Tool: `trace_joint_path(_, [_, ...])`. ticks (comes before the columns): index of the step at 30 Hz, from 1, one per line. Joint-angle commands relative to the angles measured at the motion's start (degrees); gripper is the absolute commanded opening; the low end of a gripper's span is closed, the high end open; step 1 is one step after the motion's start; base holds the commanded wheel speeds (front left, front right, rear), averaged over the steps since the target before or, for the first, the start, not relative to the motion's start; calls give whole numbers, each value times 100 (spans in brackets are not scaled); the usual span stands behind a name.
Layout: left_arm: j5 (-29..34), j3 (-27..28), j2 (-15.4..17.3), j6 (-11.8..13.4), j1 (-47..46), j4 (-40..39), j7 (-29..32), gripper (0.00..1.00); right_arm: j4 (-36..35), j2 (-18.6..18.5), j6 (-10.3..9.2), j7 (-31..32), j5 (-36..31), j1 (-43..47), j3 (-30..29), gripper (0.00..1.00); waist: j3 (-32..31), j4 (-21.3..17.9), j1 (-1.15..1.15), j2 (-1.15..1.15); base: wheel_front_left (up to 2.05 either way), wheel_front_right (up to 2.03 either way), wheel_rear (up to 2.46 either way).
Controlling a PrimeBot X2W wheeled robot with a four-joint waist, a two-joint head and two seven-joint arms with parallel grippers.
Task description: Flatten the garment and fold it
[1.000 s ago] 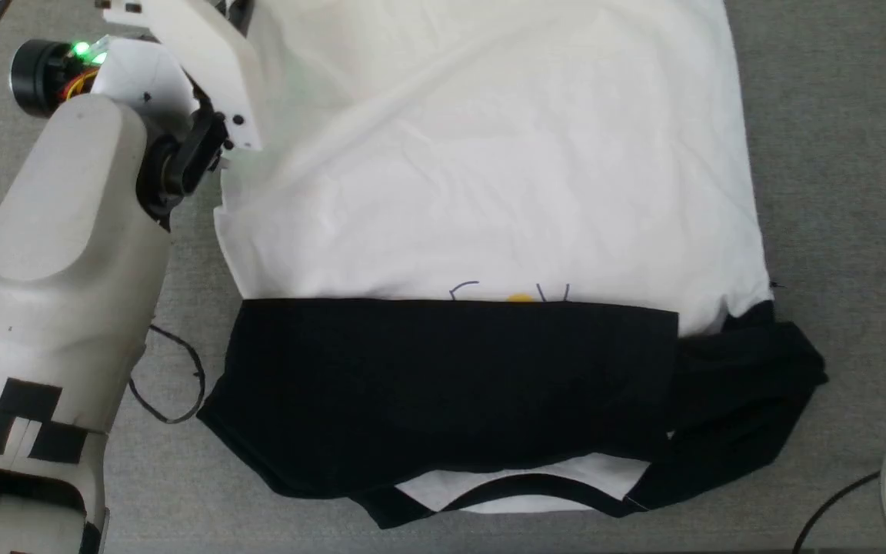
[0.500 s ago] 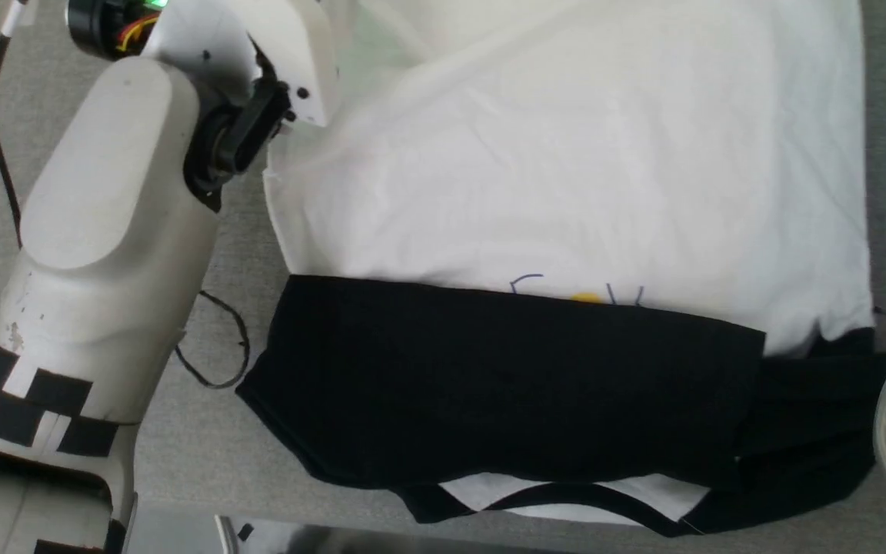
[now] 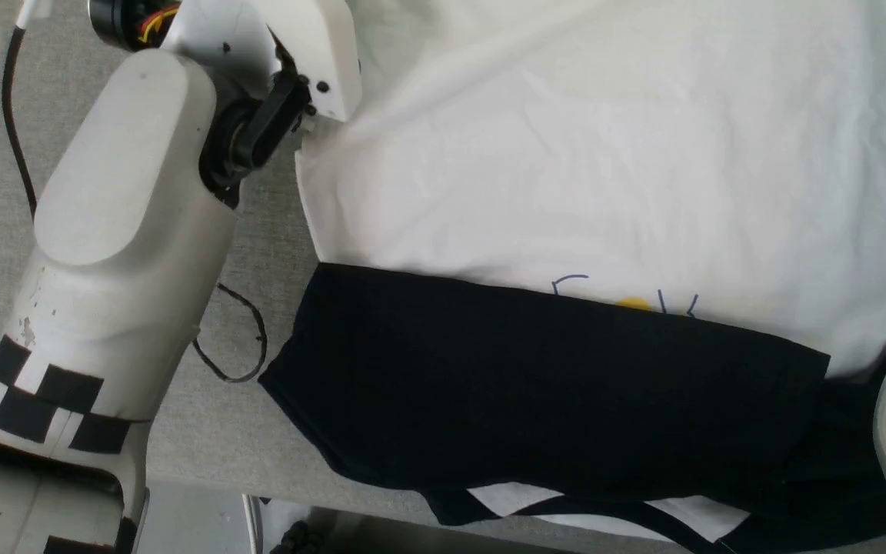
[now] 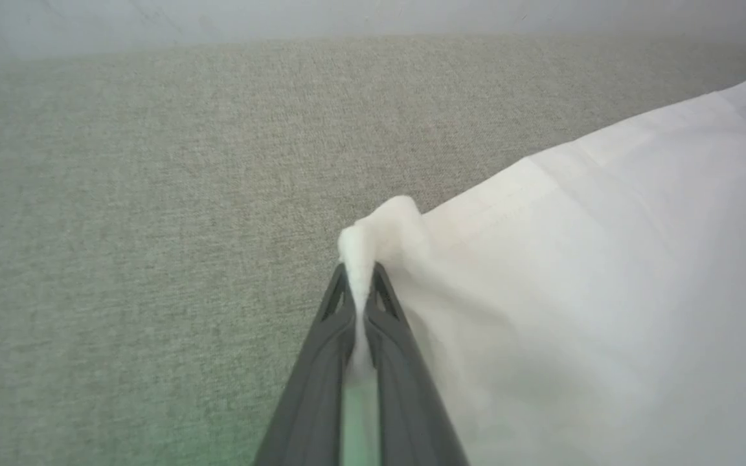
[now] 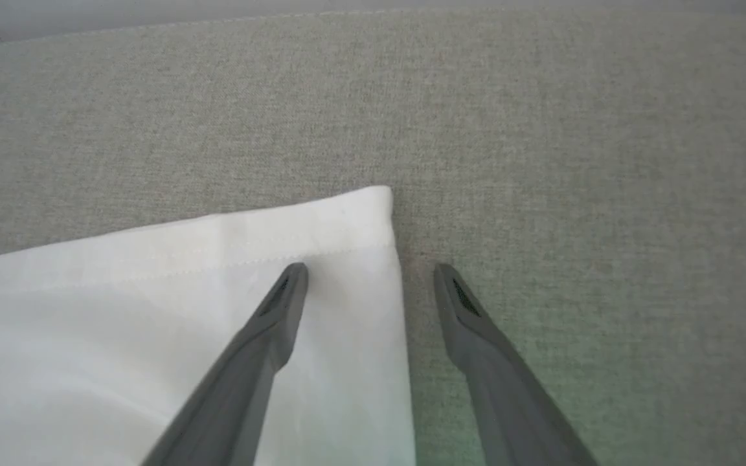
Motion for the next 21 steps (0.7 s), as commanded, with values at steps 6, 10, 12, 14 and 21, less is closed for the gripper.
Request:
trace_joint_path(6, [-84, -18, -67, -28, -107, 67, -50, 0, 79, 19, -4, -74, -139, -51, -150, 87, 21, 75, 0, 0, 0, 0, 0])
trace_joint_path(10, [-133, 7, -67, -25, -127, 99, -57, 0, 112, -11, -4, -198, -194, -72, -78, 0, 49, 77, 0, 0, 0, 0, 0])
trace_joint_path(12, [-172, 45, -55, -17, -130, 117, -71, 0, 134, -17, -4, -252, -184, -92, -73, 0, 48, 61, 0, 0, 0, 0, 0])
trace_joint_path(14, [-196, 89, -22, -5, -131, 131, -102, 0, 139, -22, -4, -332, -138, -110, -18, 0, 36, 32, 0, 0, 0, 0, 0])
trace_joint_path(21, [-271, 318, 137, 71, -113, 171, -349, 0, 64, -112, -4, -849, 213, -159, 187, 0, -85, -108, 0, 0, 0, 0, 0])
